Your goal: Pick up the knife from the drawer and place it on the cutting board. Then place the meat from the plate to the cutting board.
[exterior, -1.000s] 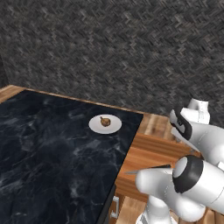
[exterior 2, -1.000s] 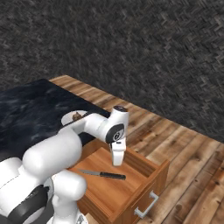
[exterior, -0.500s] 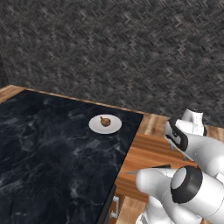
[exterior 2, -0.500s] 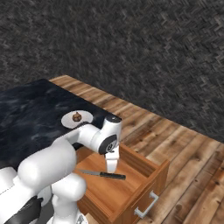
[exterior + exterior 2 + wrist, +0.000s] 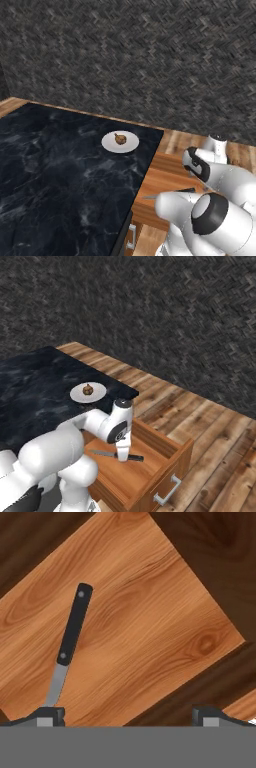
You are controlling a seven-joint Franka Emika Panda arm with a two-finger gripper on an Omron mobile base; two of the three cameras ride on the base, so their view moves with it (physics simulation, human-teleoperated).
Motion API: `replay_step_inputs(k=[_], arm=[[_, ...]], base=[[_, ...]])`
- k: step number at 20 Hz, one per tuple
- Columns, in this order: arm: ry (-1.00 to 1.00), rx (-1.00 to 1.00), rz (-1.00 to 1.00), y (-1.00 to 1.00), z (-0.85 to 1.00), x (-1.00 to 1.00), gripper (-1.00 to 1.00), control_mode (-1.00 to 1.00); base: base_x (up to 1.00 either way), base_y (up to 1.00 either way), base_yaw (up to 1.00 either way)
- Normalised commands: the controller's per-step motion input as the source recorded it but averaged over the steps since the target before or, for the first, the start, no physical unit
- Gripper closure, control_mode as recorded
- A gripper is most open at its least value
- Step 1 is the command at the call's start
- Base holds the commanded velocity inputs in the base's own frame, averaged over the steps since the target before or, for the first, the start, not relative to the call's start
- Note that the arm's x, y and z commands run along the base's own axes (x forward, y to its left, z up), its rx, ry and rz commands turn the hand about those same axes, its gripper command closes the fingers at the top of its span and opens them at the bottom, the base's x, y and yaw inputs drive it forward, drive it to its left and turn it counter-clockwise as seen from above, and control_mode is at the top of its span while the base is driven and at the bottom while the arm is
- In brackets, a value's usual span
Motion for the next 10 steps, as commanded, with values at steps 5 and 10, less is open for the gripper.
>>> replay_step_inputs(k=[5,10], arm=[[-0.08,-0.01,0.0,0.0,-0.34,0.21,-1.0,-1.0],[-0.07,-0.01,0.0,0.0,-0.38,0.25,-1.0,-1.0]], base=[[0.0,0.0,0.0],[0.0,0.0,0.0]])
